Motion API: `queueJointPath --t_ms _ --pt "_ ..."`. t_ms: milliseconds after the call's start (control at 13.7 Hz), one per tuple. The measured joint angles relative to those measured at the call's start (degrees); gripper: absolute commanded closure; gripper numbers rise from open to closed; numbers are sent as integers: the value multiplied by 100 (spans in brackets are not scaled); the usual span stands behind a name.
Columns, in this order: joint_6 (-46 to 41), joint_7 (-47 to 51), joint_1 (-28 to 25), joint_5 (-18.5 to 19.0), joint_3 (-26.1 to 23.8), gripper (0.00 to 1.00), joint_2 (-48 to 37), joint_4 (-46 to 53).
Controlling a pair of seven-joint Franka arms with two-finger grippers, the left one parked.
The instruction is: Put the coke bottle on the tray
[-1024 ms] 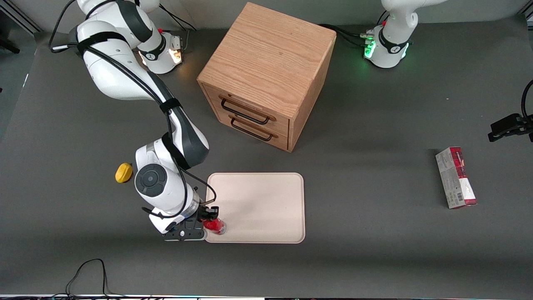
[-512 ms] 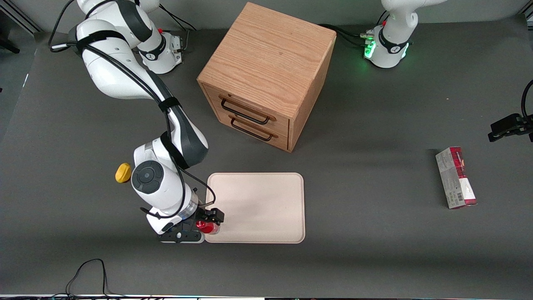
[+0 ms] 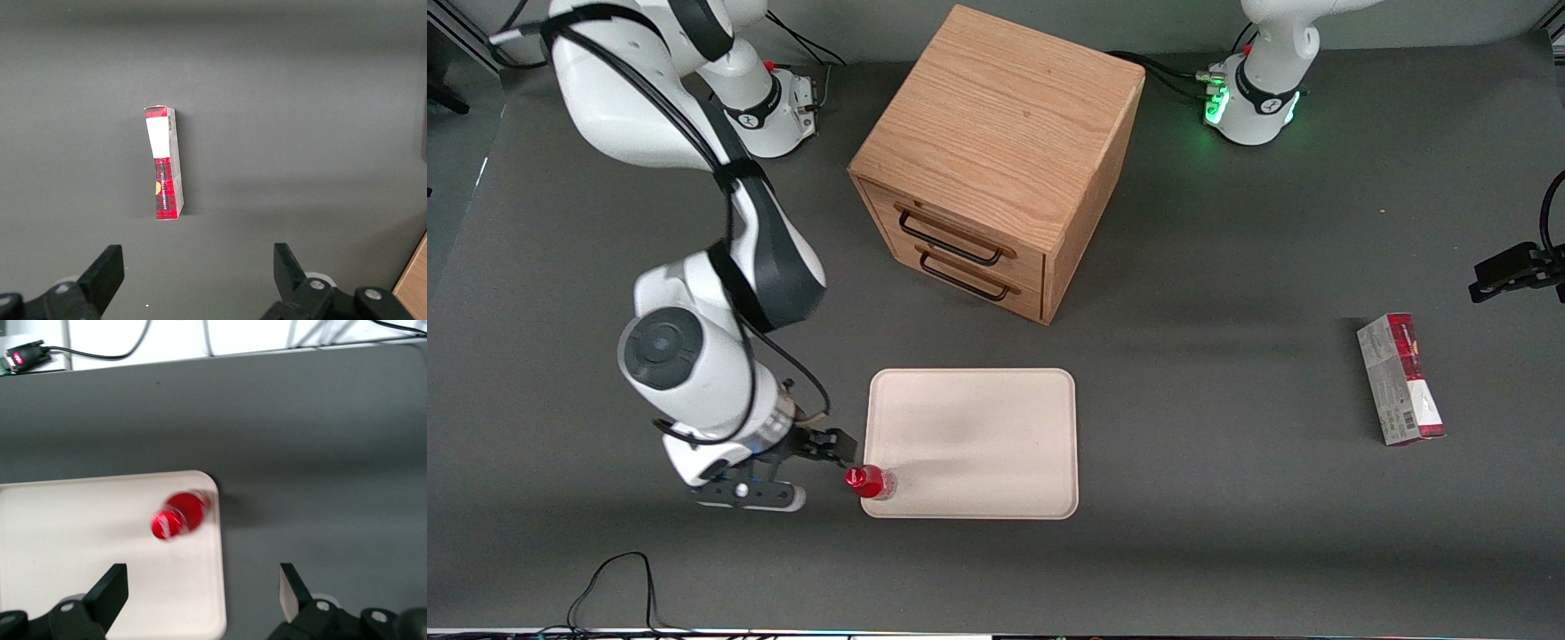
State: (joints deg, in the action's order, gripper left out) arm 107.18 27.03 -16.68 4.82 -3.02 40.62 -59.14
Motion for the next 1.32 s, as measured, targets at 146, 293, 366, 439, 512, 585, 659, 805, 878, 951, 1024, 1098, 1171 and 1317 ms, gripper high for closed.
queueJointPath --t_ms 146,293,366,439,512,585,659,805,878,951,1024,1098,1171,1317 --pt "-157 -105 -150 -412 534 0 -617 -601" --pt "-166 -453 -174 -526 812 0 -1399 -1524" --pt "-175 -573 -161 -534 892 0 -1817 -1978" --pt "-205 -650 -124 -535 943 0 -2224 -2386" --pt "-301 -763 -42 -536 964 0 -2627 -2771" --pt "-446 -914 67 -537 974 0 -2976 -3077" --pt "-620 -1058 188 -544 978 0 -3264 -3287" --pt "-1035 -1301 409 -593 982 0 -3721 -3489" --pt "-1244 -1450 480 -629 987 0 -3910 -3524" --pt "-1440 -1566 513 -648 998 0 -4071 -3549" --pt "-1554 -1628 532 -651 1003 0 -4200 -3570" --pt "-1608 -1655 539 -651 1006 0 -4302 -3596" --pt "-1618 -1660 539 -651 1007 0 -4360 -3613" --pt "-1618 -1663 539 -651 1006 0 -4375 -3619"
